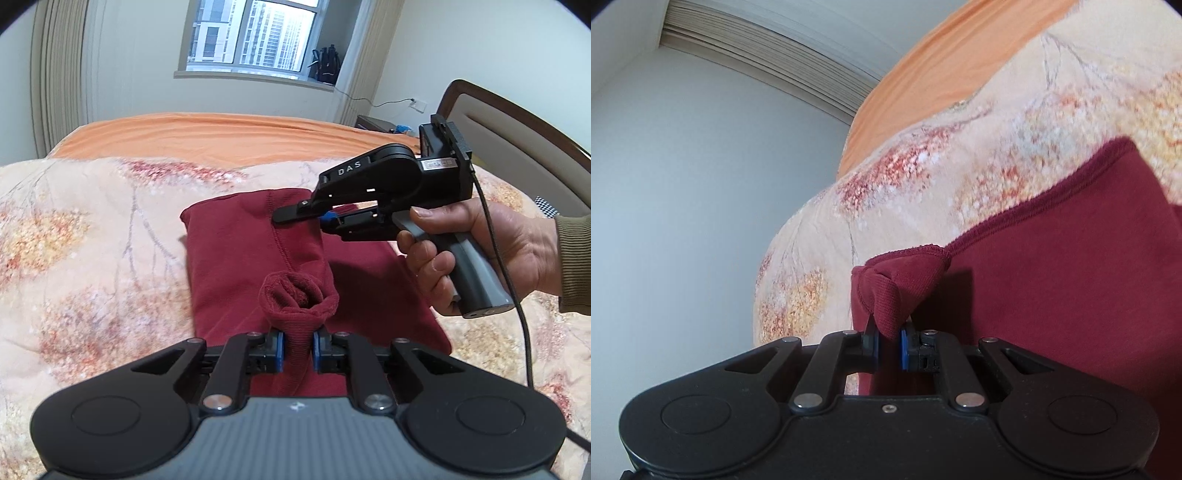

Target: Fold small clothes

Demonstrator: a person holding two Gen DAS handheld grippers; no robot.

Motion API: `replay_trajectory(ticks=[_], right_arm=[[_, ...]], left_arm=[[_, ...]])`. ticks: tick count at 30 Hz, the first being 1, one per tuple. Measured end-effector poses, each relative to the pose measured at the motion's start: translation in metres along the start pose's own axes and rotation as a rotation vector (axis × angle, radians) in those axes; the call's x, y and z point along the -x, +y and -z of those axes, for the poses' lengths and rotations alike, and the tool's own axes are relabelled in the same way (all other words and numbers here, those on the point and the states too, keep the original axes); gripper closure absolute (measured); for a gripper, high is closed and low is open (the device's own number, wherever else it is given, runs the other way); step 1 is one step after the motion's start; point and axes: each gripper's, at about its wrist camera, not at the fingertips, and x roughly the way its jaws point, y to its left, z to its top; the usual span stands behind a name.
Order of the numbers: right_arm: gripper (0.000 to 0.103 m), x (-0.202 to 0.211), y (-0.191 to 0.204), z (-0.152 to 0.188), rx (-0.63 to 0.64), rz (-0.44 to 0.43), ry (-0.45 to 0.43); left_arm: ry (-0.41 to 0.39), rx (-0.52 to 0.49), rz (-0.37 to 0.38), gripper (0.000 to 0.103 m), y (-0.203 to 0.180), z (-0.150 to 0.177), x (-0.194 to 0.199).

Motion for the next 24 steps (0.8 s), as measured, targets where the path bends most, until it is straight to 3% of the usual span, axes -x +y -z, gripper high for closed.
replay_trajectory(ticks=[12,21,24], right_arm=[[0.092,0.034,0.003,-0.004,0.099,-0.007,-0.028],[0.092,0.047,-0.028,0.001,0.108,0.079,-0.007],[0.092,0.059,-0.024,-0.008,0.151,0.050,-0.045]], left_arm=[[0.001,-0.012,0.035,0.088,-0.025,-0.007,-0.020],[0.050,-0.021,0.066,0.088,-0.051,0.006,-0.048],[0.015,-0.055,0.070,0.088,-0.067,-0.004,-0.049]])
